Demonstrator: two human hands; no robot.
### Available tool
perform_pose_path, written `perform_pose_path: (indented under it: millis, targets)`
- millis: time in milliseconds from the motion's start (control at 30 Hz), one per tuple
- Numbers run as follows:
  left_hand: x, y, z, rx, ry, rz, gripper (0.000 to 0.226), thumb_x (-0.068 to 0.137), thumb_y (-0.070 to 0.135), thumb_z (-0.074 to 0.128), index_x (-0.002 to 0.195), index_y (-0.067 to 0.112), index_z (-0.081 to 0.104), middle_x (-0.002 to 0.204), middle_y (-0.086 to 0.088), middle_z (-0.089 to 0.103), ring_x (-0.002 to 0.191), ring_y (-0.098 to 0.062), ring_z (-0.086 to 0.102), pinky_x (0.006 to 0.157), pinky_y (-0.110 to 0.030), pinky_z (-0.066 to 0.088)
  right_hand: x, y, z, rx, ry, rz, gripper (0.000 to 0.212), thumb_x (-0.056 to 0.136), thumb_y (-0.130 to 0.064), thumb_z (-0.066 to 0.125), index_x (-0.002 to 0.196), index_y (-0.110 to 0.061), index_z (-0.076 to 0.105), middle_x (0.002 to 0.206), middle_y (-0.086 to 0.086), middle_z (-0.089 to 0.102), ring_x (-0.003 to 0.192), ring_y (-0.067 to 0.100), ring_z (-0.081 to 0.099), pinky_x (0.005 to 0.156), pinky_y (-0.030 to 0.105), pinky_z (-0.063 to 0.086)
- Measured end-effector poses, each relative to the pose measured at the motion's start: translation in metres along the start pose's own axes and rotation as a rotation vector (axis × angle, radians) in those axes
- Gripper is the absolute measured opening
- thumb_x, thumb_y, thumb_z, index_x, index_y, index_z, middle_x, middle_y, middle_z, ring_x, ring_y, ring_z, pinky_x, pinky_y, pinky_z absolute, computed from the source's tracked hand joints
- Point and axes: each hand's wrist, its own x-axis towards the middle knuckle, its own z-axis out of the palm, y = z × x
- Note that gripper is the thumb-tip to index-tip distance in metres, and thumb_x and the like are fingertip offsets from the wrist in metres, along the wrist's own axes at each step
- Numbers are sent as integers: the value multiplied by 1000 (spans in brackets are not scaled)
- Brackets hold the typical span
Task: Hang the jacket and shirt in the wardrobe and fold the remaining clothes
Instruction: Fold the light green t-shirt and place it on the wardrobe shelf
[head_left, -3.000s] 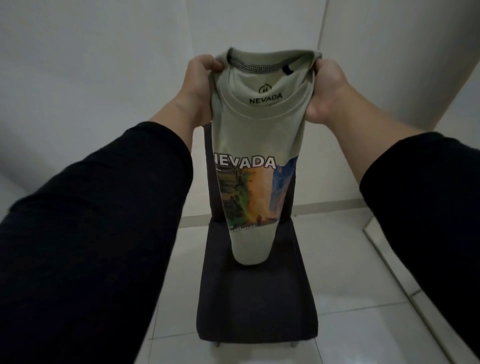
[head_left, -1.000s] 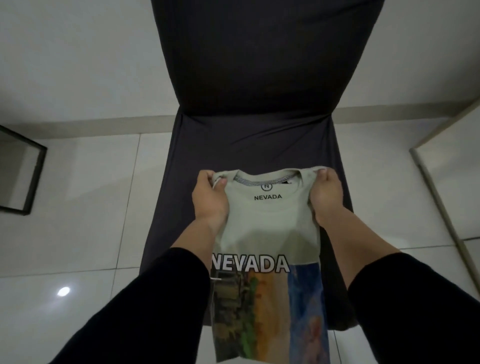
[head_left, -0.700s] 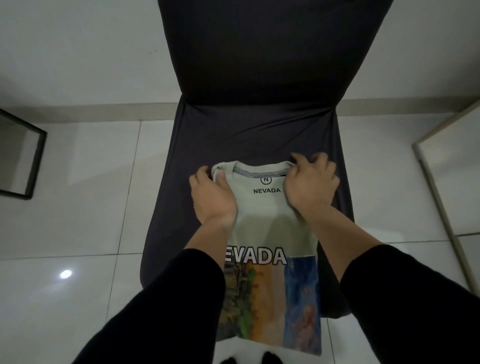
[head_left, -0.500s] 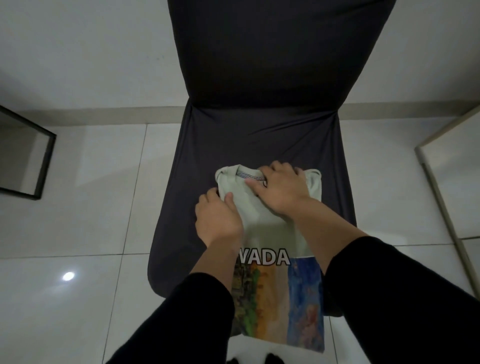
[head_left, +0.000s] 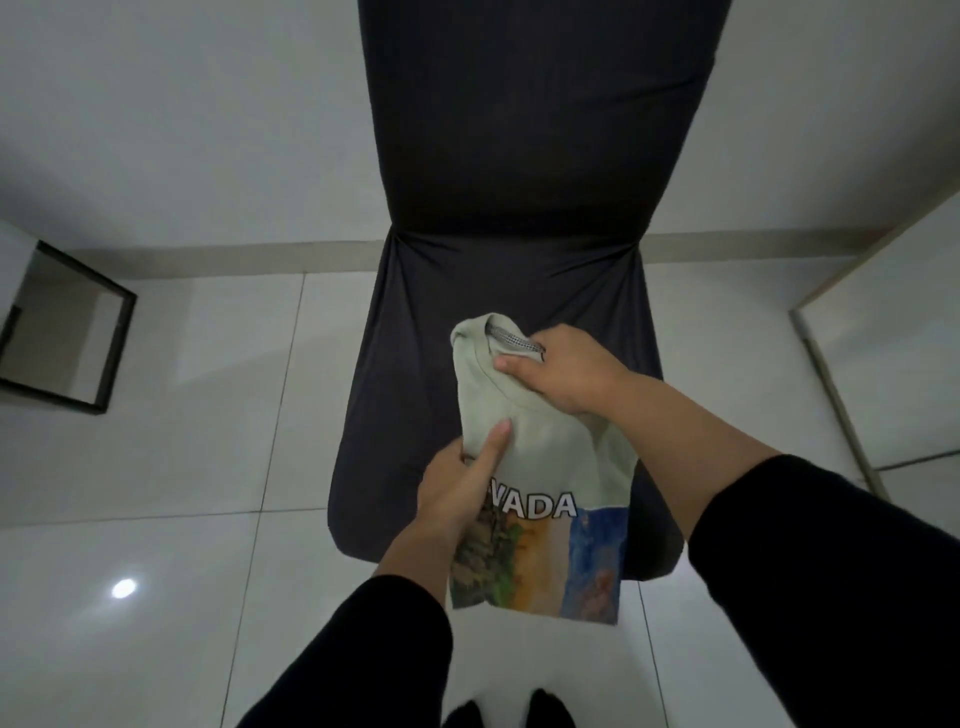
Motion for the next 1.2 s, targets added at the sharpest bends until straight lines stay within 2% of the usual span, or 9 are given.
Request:
perform_pose_path:
  millis: [133, 300, 400, 600, 700, 767, 867, 1000, 1200]
  targets:
    - [-42, -6, -18, 124, -190, -14, 29, 59, 35, 88, 81, 23, 73, 86, 2, 75, 82, -16, 70, 84, -40, 57, -41, -26, -63, 193, 169, 39, 35, 89, -49, 59, 71, -20, 61, 68, -6, 58, 61, 4, 52, 54, 23, 39]
    - [-74, 43, -46, 195, -165, 163, 17, 78, 11, 74, 91, 23, 69, 96, -2, 73, 94, -20, 66, 91, -34, 51, -100, -52, -151, 350, 413, 110, 33, 88, -51, 58, 84, -19, 61, 70, -5, 58, 67, 15, 57, 54, 23, 40]
    - [-100, 106, -65, 105, -93, 331, 13, 83, 3, 68, 83, 16, 66, 89, -7, 69, 90, -23, 63, 80, -29, 47, -146, -66, -203, 407, 586, 169, 35, 90, -51, 56, 87, -16, 61, 75, -1, 60, 74, 21, 58, 64, 28, 42]
    - [-169, 230, -85, -47, -74, 498, 12, 82, 21, 73, 90, 14, 66, 90, -5, 67, 89, -21, 63, 78, -35, 49, -247, -87, -293, 623, 800, 259, 55, 90, -54, 53, 118, -6, 61, 104, 7, 63, 94, 25, 62, 83, 32, 47]
    - [-202, 268, -58, -432, -225, 411, 53, 80, 58, 63, 116, 19, 60, 115, -5, 66, 106, -21, 63, 85, -38, 52, -291, -105, -333, 1031, 761, 221, 39, 95, -50, 48, 93, -13, 61, 82, 1, 68, 74, 17, 64, 72, 34, 53]
    - [-225, 282, -21, -491, -394, 280, 61, 83, 70, 47, 119, 23, 59, 113, -2, 68, 106, -21, 62, 88, -41, 50, -315, -110, -357, 1114, 826, 193, 36, 95, -49, 48, 90, -16, 61, 81, 0, 69, 73, 16, 65, 72, 34, 54]
    - [-245, 306, 36, -444, -400, 314, 58, 89, 60, 44, 128, 18, 54, 120, -11, 66, 108, -29, 64, 96, -51, 49, -359, -91, -389, 1036, 982, 238, 53, 87, -57, 56, 117, -14, 61, 107, 5, 70, 86, 22, 68, 79, 37, 56]
    - [-287, 353, 95, -93, -3, 737, 50, 101, 38, 37, 142, 9, 38, 142, -14, 47, 130, -30, 45, 104, -32, 34, -436, -29, -407, 712, 1299, 422, 67, 85, -56, 54, 135, -13, 51, 130, 7, 56, 117, 30, 55, 98, 32, 41]
    - [-359, 373, 213, 103, 11, 1061, 27, 102, 35, 35, 103, 12, 50, 92, -7, 58, 85, -28, 55, 69, -28, 33, -553, 73, -389, 402, 1531, 619, 46, 94, -46, 46, 126, -14, 55, 127, 11, 59, 117, 34, 54, 97, 35, 40]
